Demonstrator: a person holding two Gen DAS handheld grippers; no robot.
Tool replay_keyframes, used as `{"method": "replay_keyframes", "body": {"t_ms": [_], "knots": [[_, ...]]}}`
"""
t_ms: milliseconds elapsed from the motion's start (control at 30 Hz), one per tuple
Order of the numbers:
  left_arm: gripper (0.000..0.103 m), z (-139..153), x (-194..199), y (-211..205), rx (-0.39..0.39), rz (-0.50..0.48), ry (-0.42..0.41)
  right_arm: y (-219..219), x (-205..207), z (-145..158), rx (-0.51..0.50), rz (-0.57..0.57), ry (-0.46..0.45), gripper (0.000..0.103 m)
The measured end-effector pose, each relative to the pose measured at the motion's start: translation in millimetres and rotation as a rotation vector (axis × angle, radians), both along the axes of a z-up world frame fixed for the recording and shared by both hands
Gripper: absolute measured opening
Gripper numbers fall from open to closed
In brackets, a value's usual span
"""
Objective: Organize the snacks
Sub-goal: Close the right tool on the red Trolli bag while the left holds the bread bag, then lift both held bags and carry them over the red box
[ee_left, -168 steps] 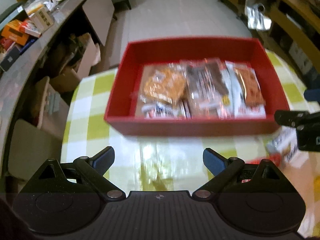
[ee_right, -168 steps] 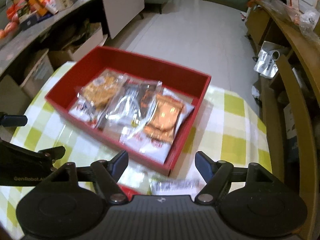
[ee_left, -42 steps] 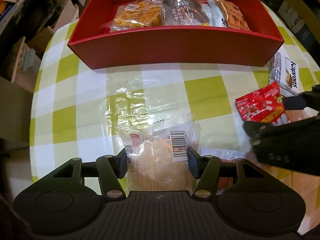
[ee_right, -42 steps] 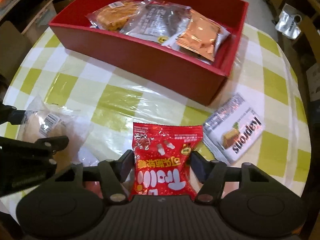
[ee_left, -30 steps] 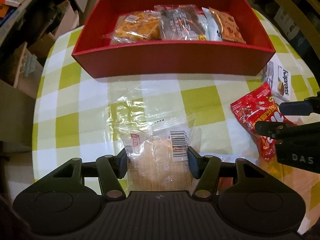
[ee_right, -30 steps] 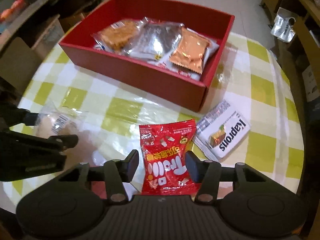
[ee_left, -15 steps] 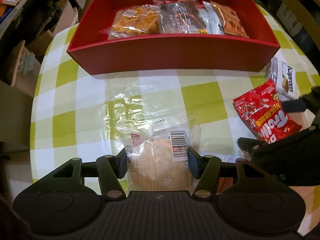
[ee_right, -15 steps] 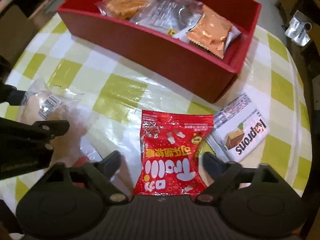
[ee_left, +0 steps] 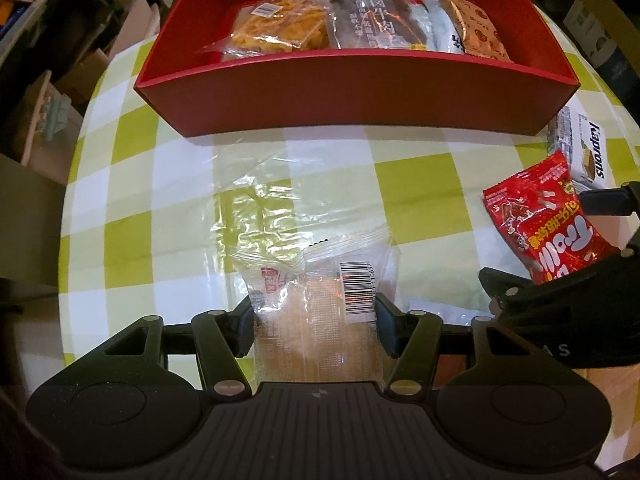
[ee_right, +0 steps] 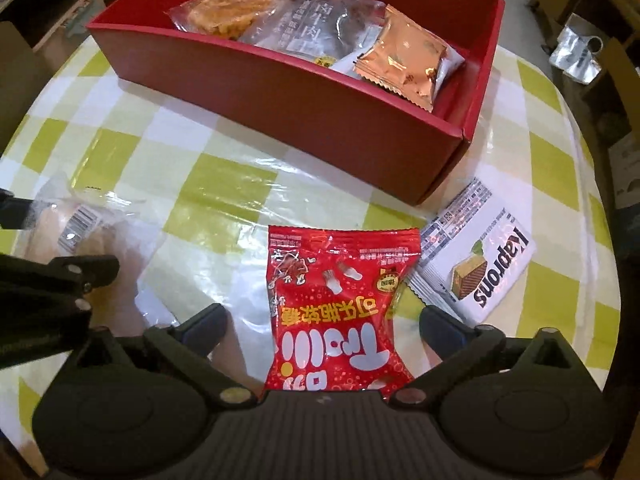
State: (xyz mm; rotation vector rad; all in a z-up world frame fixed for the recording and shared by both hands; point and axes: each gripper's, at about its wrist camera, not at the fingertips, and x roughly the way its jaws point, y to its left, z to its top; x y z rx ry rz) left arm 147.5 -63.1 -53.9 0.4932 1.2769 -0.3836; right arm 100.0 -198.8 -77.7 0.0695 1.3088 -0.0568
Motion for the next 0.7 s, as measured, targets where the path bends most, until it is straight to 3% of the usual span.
{"method": "replay_keyframes", "body": {"t_ms": [33,67,167,267,700], "knots": [[0.066,-0.7,0.7,-0.3,0.002,0.0,0.002,-2.0,-0.5,4.9,-0.004,-0.001,-0.007,0.085],[0.066,-0.7,1.1,-0.6,0.004,-0.001,0.0,-8.5,0.5,11.1,0.008,-0.001,-0.018,0.063],[0.065,3.9,-0.4,-2.0,-0.001,-0.01,-0.015,-18.2,0.5,16.3,0.036,-0.038,-0.021,0.061],[0.064,8.0,-1.2,-2.6,-0.013,-0.011,-0.019,-11.3,-2.2,19.3,0.002,-0.012,-0.016,0.06],[0.063,42.4,15.2,-4.6,-0.104,0.044,-0.076,-19.0,-8.4,72.1,0.065,-0.056,-0.179,0.058]]}}
